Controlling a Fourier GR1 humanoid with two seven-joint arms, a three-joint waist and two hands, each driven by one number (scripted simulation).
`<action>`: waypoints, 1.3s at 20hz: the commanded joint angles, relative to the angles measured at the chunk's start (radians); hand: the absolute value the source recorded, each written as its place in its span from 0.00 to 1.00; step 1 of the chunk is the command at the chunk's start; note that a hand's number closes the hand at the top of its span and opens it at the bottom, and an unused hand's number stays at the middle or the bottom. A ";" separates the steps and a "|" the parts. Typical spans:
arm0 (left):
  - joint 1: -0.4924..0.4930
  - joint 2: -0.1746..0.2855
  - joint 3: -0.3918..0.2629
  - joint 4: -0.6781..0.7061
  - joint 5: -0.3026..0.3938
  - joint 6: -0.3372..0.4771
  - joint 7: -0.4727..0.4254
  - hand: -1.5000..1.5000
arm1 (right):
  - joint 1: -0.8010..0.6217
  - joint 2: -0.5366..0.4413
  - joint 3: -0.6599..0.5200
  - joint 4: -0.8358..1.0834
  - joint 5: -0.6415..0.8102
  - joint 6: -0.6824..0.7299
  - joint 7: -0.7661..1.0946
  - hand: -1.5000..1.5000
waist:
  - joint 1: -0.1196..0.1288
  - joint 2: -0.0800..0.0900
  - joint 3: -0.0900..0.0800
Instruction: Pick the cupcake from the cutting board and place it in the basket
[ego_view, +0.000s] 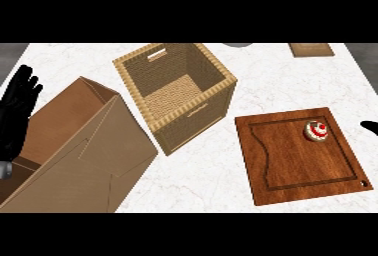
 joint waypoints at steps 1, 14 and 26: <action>0.019 -0.044 -0.030 0.032 0.007 0.003 0.012 0.50 | 0.018 -0.099 0.088 -0.055 -0.041 0.271 0.216 0.00 | -0.014 0.007 -0.015; 0.033 -0.118 -0.041 0.048 -0.040 0.006 -0.021 0.50 | 0.033 -0.166 -0.006 -0.465 -0.244 0.450 0.633 0.00 | -0.001 0.010 -0.002; 0.043 -0.139 -0.035 0.025 -0.070 -0.010 0.014 0.50 | 0.085 0.035 0.061 -0.449 -0.046 0.328 0.514 0.00 | 0.022 0.013 -0.001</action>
